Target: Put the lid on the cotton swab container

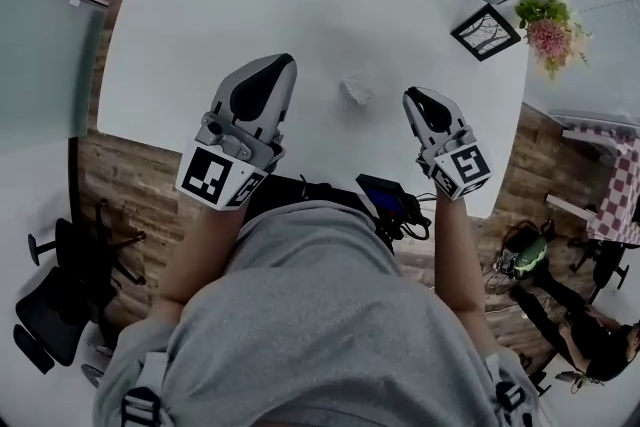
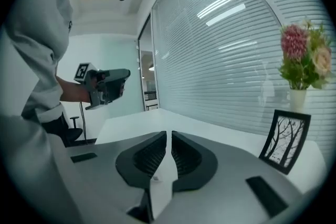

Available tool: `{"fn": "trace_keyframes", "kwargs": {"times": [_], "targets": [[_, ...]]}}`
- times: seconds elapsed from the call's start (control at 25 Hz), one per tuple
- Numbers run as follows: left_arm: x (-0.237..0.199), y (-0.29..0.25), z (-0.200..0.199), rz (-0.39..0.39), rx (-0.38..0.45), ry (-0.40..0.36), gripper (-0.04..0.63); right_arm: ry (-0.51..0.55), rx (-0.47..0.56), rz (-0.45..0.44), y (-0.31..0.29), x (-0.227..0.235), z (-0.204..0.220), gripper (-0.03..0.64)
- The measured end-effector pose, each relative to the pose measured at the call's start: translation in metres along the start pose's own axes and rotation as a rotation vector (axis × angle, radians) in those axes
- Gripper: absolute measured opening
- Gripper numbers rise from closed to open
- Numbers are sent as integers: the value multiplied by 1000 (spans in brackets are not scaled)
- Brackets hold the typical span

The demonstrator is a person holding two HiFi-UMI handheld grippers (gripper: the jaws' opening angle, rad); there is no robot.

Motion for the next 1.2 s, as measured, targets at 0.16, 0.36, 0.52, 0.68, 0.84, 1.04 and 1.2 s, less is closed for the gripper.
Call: {"fn": "trace_keyframes", "kwargs": {"times": [0.16, 0.36, 0.52, 0.68, 0.84, 1.04, 1.2], "targets": [[-1, 0, 4, -6, -9, 2, 0, 1, -64, -15, -7, 0, 24, 28], [0, 2, 8, -3, -27, 7, 0, -13, -134, -25, -15, -8, 52, 30], [1, 4, 11, -10, -37, 7, 0, -28, -211, -77, -24, -19, 75, 171], [1, 5, 12, -18, -46, 7, 0, -13, -257, -109, -34, -29, 89, 199], [2, 8, 13, -27, -55, 5, 0, -8, -277, -142, -44, -38, 96, 219], [1, 12, 14, -34, -65, 3, 0, 53, -274, -171, -56, -47, 98, 224], [1, 15, 14, -38, -72, -1, 0, 106, -277, -187, -69, -52, 100, 229]]}}
Point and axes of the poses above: the fingertips, and each gripper's own axes: y backward along the fingers, x to its right, z out of its underside, the point moved 7 cm from there along y, backward along the fingers, and after that the axes turned 13 degrees about z, right-handed, at the moved point
